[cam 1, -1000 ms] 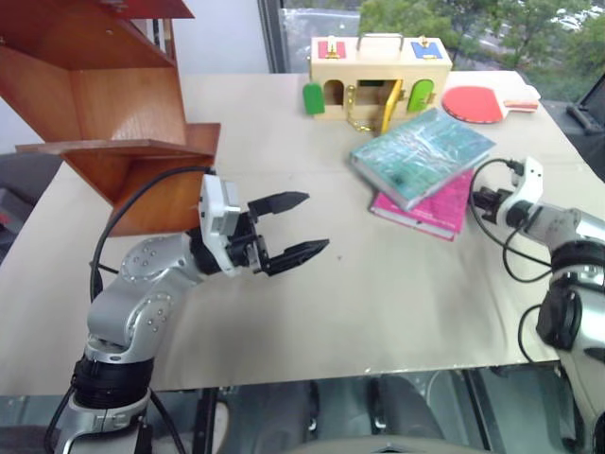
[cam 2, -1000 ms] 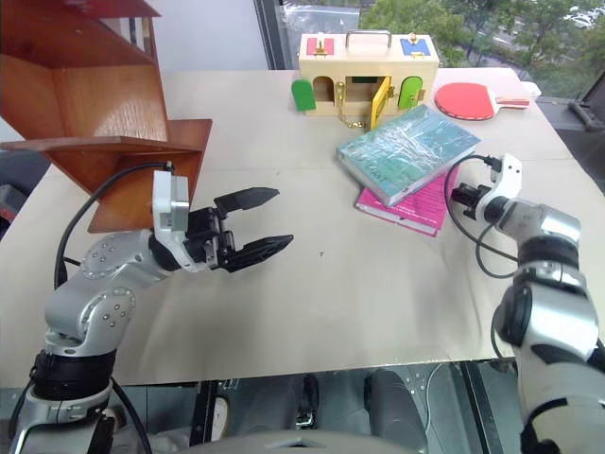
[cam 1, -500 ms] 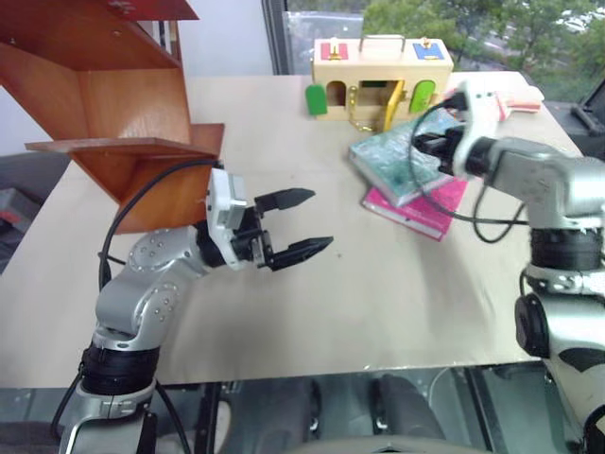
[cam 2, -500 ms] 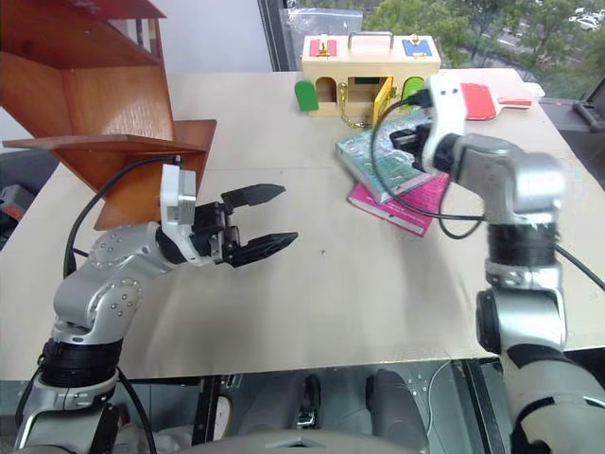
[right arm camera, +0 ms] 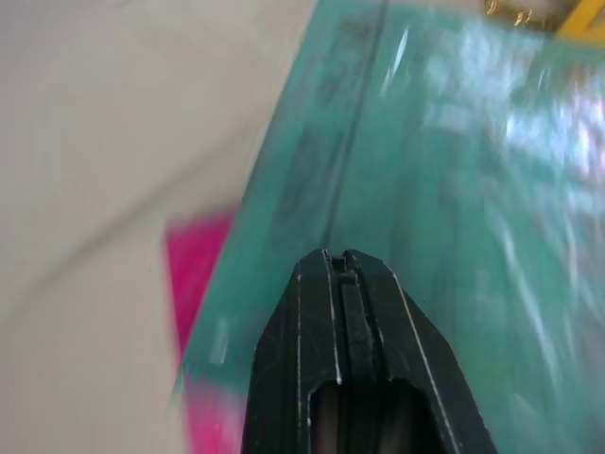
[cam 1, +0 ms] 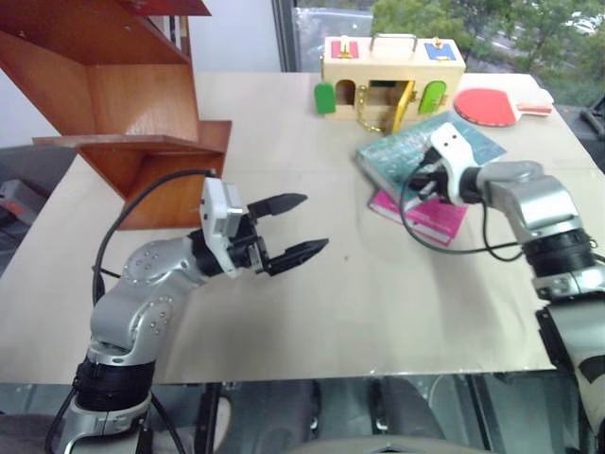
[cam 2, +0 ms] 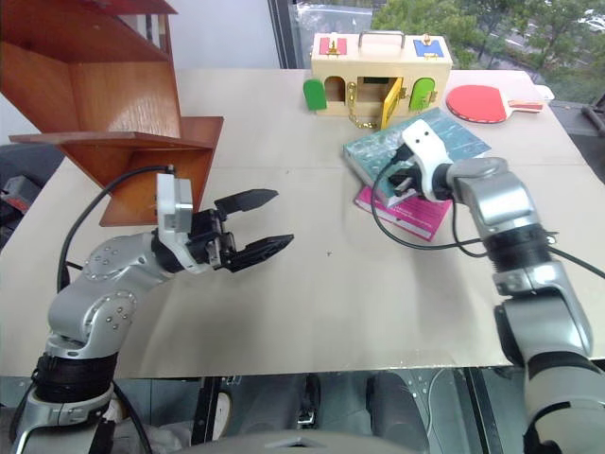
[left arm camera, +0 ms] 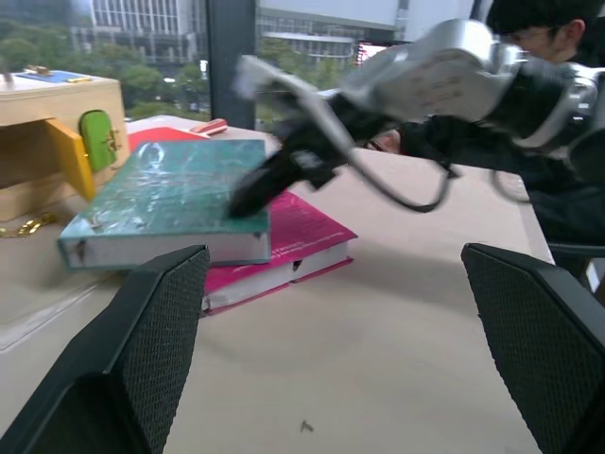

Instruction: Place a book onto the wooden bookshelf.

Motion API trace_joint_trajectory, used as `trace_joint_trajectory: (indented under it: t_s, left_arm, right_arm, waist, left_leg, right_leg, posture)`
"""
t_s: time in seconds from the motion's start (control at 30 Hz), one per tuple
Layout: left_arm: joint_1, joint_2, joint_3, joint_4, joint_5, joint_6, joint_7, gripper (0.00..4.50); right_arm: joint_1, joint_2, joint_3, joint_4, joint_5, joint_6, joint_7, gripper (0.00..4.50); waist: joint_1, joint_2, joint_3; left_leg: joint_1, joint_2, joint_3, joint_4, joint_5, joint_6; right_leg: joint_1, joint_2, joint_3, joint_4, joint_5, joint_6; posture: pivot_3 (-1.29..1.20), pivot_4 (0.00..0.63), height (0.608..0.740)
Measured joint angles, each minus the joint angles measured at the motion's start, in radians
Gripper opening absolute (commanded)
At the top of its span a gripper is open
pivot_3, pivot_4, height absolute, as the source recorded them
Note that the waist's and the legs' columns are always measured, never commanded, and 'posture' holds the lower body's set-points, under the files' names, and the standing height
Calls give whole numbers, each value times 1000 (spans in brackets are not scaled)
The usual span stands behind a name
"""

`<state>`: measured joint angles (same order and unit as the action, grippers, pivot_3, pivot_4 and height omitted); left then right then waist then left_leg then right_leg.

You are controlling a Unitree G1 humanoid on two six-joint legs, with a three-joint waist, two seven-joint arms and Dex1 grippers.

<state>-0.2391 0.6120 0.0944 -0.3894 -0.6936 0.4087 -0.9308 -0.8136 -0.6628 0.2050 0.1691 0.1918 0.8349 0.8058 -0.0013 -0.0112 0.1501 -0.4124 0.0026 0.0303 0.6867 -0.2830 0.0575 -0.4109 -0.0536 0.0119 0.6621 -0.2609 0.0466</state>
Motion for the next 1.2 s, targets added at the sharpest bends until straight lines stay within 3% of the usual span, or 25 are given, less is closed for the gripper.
trace_joint_trajectory:
  t_s: [0.17, 0.3, 0.47, 0.6, 0.7, 0.9, 1.1, 1.2]
  left_arm:
    - [1, -3, 2, 1, 3, -7, -5, 4500]
    - [-21, -10, -7, 12, 4, -12, -18, 4500]
    - [-37, -9, -8, 32, 5, -15, -34, 4500]
    - [-34, -6, -6, 41, 6, -19, -41, 4500]
    - [-33, -5, -6, 42, 6, -21, -43, 4500]
    - [-34, -7, -6, 48, 21, -29, -43, 4500]
    - [-35, -15, -9, 53, 27, -44, -48, 4500]
    - [-36, -18, -9, 64, 29, -47, -51, 4500]
  right_arm:
    - [93, -43, -97, -162, 48, 146, -18, 77]
    - [63, 88, -146, -252, 100, 268, -110, 77]
    - [-2, 259, -64, -327, 86, 296, -231, 77]
    - [6, 302, 20, -232, 22, 244, -305, 77]
    - [11, 282, 20, -187, -8, 223, -319, 77]
    - [88, 141, -12, -233, -12, 249, -293, 77]
    - [242, -8, -96, -461, 53, 404, -257, 77]
    - [273, -24, -175, -532, 96, 475, -253, 77]
  waist:
    - [-3, -2, -1]
    - [-20, -1, 0]
    - [-14, 0, 0]
    - [-4, 0, 0]
    - [-4, 0, 0]
    - [-7, 0, 0]
    - [-11, 0, 0]
    - [-13, 0, 0]
  left_leg:
    - [3, 0, -2, 0, -1, 2]
    - [2, 1, -2, 0, 1, -2]
    - [-2, 1, -2, 0, 2, -4]
    - [-3, -3, -2, 0, 2, -3]
    - [-3, -3, -2, 0, 2, -2]
    - [-3, -1, -4, -1, 2, -2]
    - [-3, 0, -3, -1, 1, -2]
    - [-2, 0, -3, 0, 1, -2]
  right_leg:
    - [3, -1, -1, 1, 1, -2]
    - [-2, 2, 1, 5, 2, -3]
    - [-5, 3, 0, 5, 1, -3]
    - [-4, 2, -3, 1, 1, -3]
    - [-3, 2, -5, 1, 1, -2]
    - [-3, 2, -6, 0, 1, -3]
    - [-2, 2, -3, 0, 1, -2]
    - [-2, 2, -2, 1, 1, -2]
  posture:
    - [0, 150, 740]
    - [0, 150, 740]
    - [0, 150, 740]
    - [0, 150, 740]
    - [0, 150, 740]
    - [0, 150, 740]
    - [0, 150, 740]
    - [0, 150, 740]
